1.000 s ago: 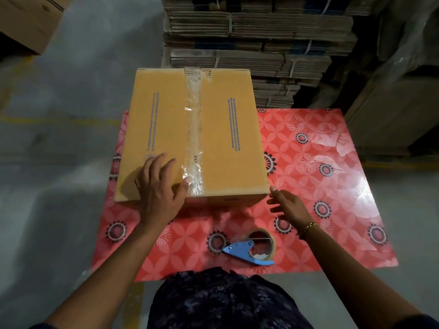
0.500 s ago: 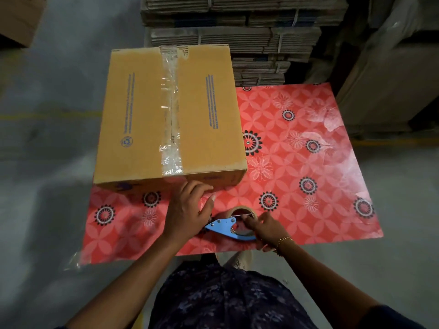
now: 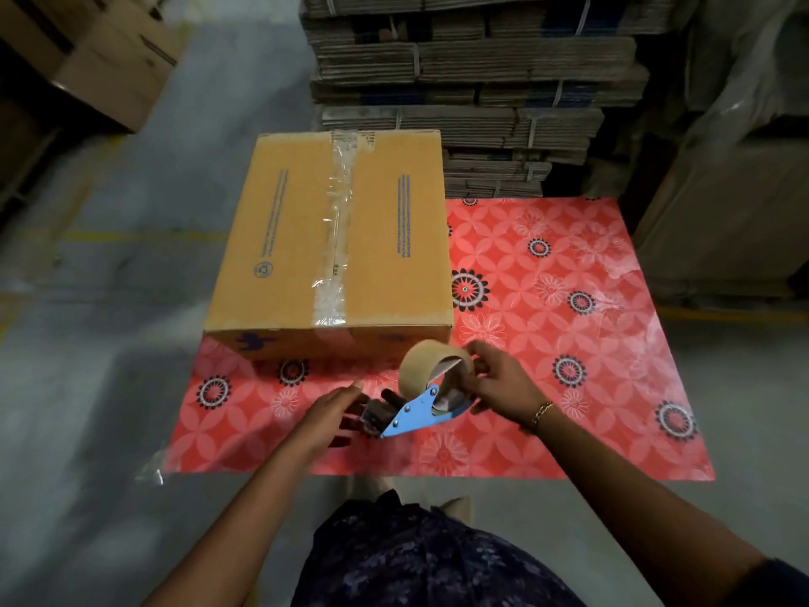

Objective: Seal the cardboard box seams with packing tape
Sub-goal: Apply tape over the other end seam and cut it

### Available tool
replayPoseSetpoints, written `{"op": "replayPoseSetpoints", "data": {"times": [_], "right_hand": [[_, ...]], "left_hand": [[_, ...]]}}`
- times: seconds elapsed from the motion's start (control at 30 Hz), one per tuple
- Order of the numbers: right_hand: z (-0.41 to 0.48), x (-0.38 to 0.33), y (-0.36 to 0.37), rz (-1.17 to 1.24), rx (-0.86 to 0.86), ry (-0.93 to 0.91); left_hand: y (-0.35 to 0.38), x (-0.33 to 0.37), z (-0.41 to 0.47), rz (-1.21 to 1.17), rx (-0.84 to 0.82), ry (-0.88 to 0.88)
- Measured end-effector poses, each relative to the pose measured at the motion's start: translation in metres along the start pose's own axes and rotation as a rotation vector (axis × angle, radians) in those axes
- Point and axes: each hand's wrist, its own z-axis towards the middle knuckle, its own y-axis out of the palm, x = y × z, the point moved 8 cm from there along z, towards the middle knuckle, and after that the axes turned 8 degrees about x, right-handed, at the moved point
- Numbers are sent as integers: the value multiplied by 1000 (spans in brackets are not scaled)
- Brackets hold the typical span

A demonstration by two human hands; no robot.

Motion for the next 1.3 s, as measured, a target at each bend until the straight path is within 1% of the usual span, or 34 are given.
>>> {"op": "replayPoseSetpoints", "data": {"times": [0.03, 0.07, 0.13, 0.17, 0.2, 0.23, 0.3, 0.37, 0.47, 0.5, 0.53, 0.6, 0.67, 0.73, 0.87, 0.97, 1.13, 1.2, 1.3], "right_hand": [[3, -28, -11, 18, -13, -86], [7, -55, -20, 35, -21, -161], [11, -101, -35, 73, -31, -269], [10, -121, -42, 88, -37, -309], [9, -136, -48, 101, -42, -342], [7, -147, -55, 106, -41, -368], [-1, -161, -71, 118, -4, -420], [-16, -164, -90, 148, 103, -444], [-45, -151, -113, 272, 311, -360], [-55, -144, -114, 320, 331, -311], [-64, -137, -110, 360, 317, -260], [-78, -127, -94, 393, 215, -186], [-88, -127, -75, 382, 118, -154], [-94, -131, -62, 412, 77, -133], [-94, -140, -52, 515, 95, -59], [-90, -144, -45, 595, 109, -2], [-83, -148, -32, 688, 137, 32], [-81, -149, -26, 704, 140, 34], [-79, -152, -18, 735, 181, 32]], "left_hand": [[11, 3, -10, -50, -109, -59], [27, 12, -23, -139, -268, -88], [60, 44, -57, -331, -620, -65], [72, 64, -74, -421, -735, -36], [81, 84, -91, -501, -810, -3], [89, 104, -103, -567, -831, 28], [99, 130, -116, -641, -787, 84], [104, 148, -118, -674, -701, 146], [103, 175, -116, -757, -540, 249], [100, 183, -113, -794, -482, 290], [97, 191, -112, -828, -439, 332], [94, 205, -113, -864, -379, 400], [91, 214, -112, -865, -314, 435], [89, 219, -111, -858, -264, 451], [85, 220, -108, -832, -175, 466], [82, 218, -109, -791, -148, 496], [72, 216, -99, -784, -126, 438], [68, 217, -92, -769, -134, 402], [67, 222, -83, -768, -213, 382]]}}
